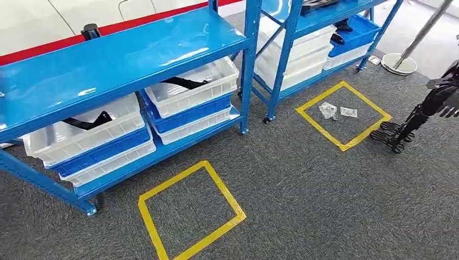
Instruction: Take the parts from the cabinet and place them on the table.
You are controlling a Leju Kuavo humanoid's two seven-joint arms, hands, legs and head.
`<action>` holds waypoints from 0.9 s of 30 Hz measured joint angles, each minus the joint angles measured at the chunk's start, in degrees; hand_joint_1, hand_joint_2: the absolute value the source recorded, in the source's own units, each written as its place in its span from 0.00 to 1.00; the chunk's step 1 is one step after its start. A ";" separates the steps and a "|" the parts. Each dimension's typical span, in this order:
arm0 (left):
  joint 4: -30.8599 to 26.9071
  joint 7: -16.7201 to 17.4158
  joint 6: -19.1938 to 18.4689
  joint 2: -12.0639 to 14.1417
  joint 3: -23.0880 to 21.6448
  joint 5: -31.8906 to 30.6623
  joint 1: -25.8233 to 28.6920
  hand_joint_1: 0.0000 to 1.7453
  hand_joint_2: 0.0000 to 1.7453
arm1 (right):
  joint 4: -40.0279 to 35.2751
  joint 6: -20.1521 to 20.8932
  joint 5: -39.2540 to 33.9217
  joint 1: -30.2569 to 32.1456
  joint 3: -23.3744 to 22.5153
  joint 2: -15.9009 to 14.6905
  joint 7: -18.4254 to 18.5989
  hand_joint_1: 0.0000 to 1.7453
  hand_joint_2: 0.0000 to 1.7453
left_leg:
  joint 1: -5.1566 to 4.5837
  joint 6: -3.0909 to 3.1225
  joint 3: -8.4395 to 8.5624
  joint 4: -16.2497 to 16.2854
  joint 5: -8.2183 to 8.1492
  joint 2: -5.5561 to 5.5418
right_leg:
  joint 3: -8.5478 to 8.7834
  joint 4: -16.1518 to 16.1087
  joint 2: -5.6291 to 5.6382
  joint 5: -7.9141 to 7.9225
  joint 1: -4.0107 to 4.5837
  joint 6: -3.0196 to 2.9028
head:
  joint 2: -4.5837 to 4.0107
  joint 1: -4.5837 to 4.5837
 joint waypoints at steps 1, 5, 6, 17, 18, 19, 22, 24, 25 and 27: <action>0.00 0.00 0.00 -0.06 0.00 0.00 -0.01 0.00 0.00 | 0.00 0.00 0.04 0.01 0.00 -0.07 0.00 0.00 0.00 | 0.14 -0.17 0.08 0.14 -0.09 -0.29 | 2.54 -5.36 0.00 2.36 -0.25 0.78 | 0.02 -0.02; -0.02 -0.13 0.00 0.00 0.00 -0.09 -0.06 0.00 0.00 | 0.00 0.07 -0.02 -0.19 0.00 0.18 0.00 0.00 0.00 | -0.34 -1.55 -0.14 0.99 -0.75 -0.83 | 6.34 -13.40 0.41 4.79 -0.39 -0.12 | 0.00 0.07; -0.02 -0.13 0.00 0.04 0.00 -0.09 -0.02 0.00 0.00 | 0.00 0.07 -0.04 -0.23 0.00 0.29 0.00 0.00 0.00 | -0.29 -0.95 -0.20 1.09 -0.98 -0.84 | 6.40 -13.52 0.38 4.89 -0.72 -0.15 | 0.00 0.11; -0.02 -0.13 -0.15 0.04 -0.02 -0.26 -0.01 0.00 0.00 | 0.00 0.02 -0.35 -0.15 -0.02 0.33 0.09 0.00 0.00 | -0.06 -1.16 0.12 0.29 -0.35 -0.82 | 6.37 -13.41 0.39 4.78 0.03 -0.67 | 0.00 0.06; -0.02 -0.13 -0.20 0.02 -0.02 -0.26 -0.01 0.00 0.00 | 0.00 0.02 -0.35 -0.15 -0.02 0.33 0.09 0.00 0.00 | -0.01 -1.69 0.12 0.28 -0.41 -0.82 | 6.36 -13.40 0.39 4.77 0.06 -0.68 | 0.02 0.07; -0.02 -0.13 -0.22 0.02 -0.02 -0.26 0.00 0.00 0.00 | 0.00 0.02 -0.35 -0.15 -0.02 0.33 0.09 0.00 0.00 | 0.00 -1.86 0.11 0.28 -0.43 -0.81 | 6.36 -13.39 0.39 4.76 0.07 -0.68 | 0.02 0.09; -0.02 -0.13 -0.24 0.00 -0.02 -0.37 -0.01 0.00 0.00 | 0.00 0.02 -0.37 -0.17 -0.02 0.33 0.09 0.00 0.00 | -0.09 -2.11 0.08 0.29 -0.47 -0.81 | 6.37 -13.40 0.39 4.76 0.06 -0.68 | 0.00 0.11; -0.02 -0.13 -0.24 0.02 -0.04 -0.57 0.00 0.00 0.00 | 0.00 0.02 -0.44 -0.17 -0.02 0.33 0.20 0.00 0.00 | -0.25 -2.10 0.06 0.31 -0.47 -0.80 | 6.37 -13.41 0.39 4.76 -0.09 -0.68 | 0.02 0.09; -0.02 -0.13 -0.24 0.02 -0.04 -0.59 -0.01 0.00 0.00 | 0.00 0.02 -0.52 -0.16 -0.02 0.33 0.24 0.00 0.00 | -0.34 -2.10 0.05 0.33 -0.47 -0.80 | 6.37 -13.42 0.38 4.77 -0.18 -0.68 | 0.02 0.09; -0.02 -0.13 -0.24 0.02 -0.04 -0.59 -0.01 0.00 0.00 | 0.00 0.02 -0.52 -0.17 -0.02 0.35 0.28 0.00 0.00 | -0.43 -2.08 0.02 0.39 -0.48 -0.80 | 6.37 -13.42 0.38 4.77 -0.32 -0.67 | 0.02 0.09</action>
